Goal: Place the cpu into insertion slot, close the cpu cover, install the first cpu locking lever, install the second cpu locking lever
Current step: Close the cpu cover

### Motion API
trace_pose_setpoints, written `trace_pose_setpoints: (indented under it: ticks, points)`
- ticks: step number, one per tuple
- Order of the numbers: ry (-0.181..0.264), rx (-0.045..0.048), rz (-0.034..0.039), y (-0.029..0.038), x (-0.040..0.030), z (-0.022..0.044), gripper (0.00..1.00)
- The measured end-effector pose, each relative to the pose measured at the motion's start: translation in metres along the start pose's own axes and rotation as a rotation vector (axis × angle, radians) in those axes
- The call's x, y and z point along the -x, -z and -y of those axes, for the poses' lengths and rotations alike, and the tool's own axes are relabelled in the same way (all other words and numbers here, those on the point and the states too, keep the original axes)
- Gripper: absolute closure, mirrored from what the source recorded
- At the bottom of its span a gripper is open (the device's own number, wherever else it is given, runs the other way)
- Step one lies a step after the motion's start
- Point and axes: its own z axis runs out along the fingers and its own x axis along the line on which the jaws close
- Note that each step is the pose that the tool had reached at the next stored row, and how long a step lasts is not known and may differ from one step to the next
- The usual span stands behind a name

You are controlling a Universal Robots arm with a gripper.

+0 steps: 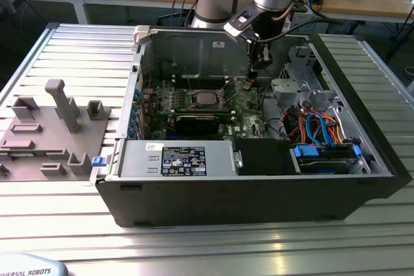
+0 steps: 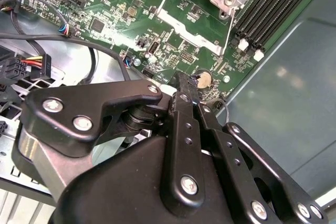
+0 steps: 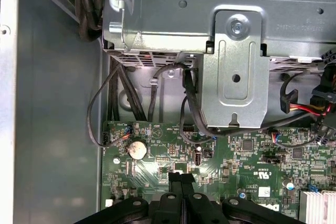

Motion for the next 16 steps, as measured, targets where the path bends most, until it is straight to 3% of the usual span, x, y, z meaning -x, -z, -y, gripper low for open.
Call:
trace_pose_setpoints:
  ticks: [16]
  points:
    - [0.0,0.0,0.0,0.0,0.0001,-0.0045,0.89]
